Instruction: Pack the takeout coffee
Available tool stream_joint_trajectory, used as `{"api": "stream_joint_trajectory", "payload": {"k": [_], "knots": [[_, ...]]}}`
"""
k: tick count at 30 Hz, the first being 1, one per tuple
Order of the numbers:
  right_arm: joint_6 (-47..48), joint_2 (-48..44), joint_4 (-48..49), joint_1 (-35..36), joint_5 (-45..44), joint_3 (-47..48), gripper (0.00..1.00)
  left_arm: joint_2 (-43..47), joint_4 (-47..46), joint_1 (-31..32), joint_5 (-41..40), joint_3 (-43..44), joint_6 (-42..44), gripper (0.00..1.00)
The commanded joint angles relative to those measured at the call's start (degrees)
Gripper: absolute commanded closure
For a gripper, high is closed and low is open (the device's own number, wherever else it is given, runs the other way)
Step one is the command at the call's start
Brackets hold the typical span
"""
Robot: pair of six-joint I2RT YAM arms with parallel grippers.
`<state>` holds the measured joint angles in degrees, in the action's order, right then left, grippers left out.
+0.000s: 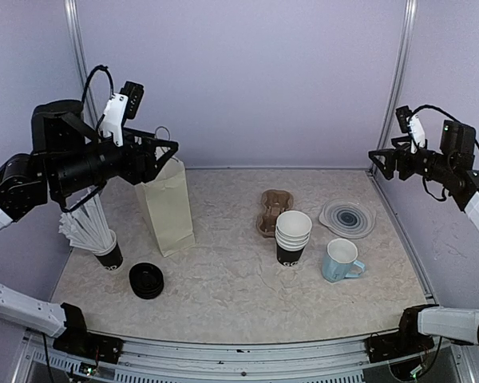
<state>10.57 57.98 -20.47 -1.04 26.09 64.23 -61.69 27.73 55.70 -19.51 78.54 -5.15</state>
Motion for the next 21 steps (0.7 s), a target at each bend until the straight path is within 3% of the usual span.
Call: {"api": "stream_joint_trajectory", "payload": {"k": [1,5,10,15,18,21], "knots": [[8.8,-1.9,-8.5,0.2,18.0,0.3,0.02,-3.1,10.8,7.9,-0.4,1.2,-7.8,0.35],[15.8,-0.8,-12.9,7.5,20.5,0.7,0.08,-9.0,19.0,14.3,-2.1,0.5,-16.9,0.38],[22.9,2.8,-17.6,23.8,15.1,1.9,0.19,-15.8,27.6,19.1,-1.8,-1.8,-27.8,0.4],[30.1,8.9,-21.0,42.7,7.0,1.9,0.3,-17.9,30.2,20.1,1.2,-8.5,-37.4,0.44],[31.3,14.5,-18.2,53.3,-1.3,0.6,0.36,-18.3,29.4,19.5,5.3,-13.6,-40.9,0.44],[30.5,20.4,-13.3,58.3,-7.9,-0.6,0.41,-19.1,30.8,18.2,5.1,-16.4,-44.8,0.42]]}}
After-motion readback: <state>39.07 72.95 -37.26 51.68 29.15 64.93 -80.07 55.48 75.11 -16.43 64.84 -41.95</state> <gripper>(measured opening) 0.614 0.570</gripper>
